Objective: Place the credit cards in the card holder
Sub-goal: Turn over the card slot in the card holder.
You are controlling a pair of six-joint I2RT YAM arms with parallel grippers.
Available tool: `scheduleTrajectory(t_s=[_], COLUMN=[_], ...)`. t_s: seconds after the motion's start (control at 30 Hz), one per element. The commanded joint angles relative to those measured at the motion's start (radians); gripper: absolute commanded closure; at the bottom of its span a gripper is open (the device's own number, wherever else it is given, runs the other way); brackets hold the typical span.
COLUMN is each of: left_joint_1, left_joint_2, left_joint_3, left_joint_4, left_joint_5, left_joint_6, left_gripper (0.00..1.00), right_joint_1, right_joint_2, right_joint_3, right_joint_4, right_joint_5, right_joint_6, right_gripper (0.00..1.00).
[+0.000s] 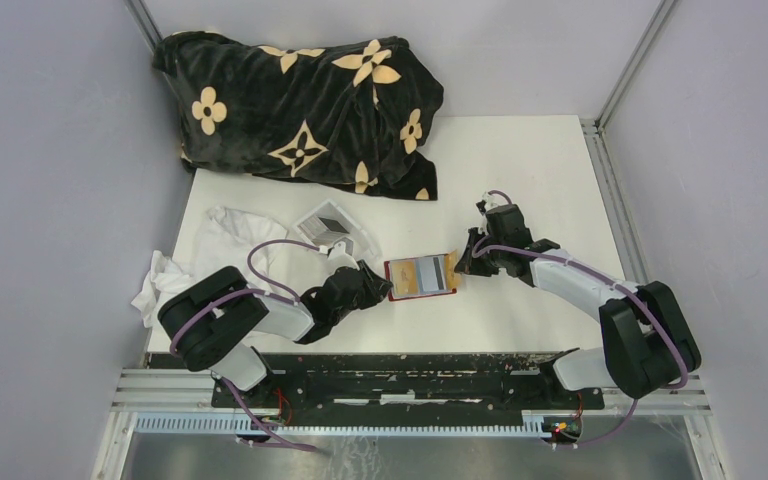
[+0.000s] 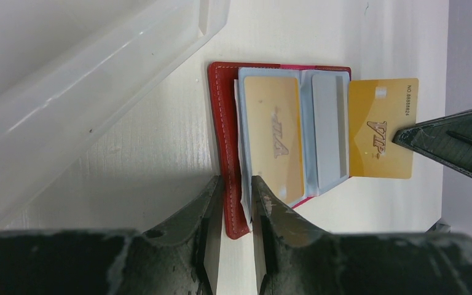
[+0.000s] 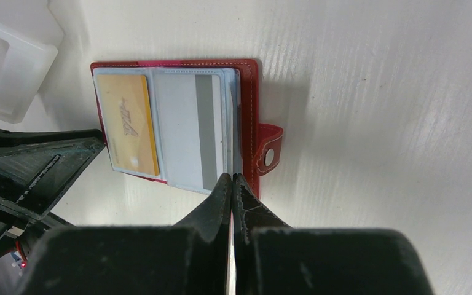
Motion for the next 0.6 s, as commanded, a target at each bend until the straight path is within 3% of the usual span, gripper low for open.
scheduleTrajectory(t_s=[0.0,0.57], left_joint_1=[-0.003,-0.003], left_joint_2=[0.017,0.029], left_joint_3=[0.013,-0.002], left_joint_4=[0.036,0.049], left_joint_5=[-0.008,-0.010], left_joint_6=[0.020,0.017], left_gripper=[0.70,0.70], right_joint_1=[-0.003,-0.003], right_joint_2=[-0.004,-0.003], right_joint_3=[0.000,-0.041], right_joint_4=[0.060,0.218], right_joint_5=[-0.001,-0.119], right_joint_6=[0.023,0.140], right_gripper=[0.99,0.99])
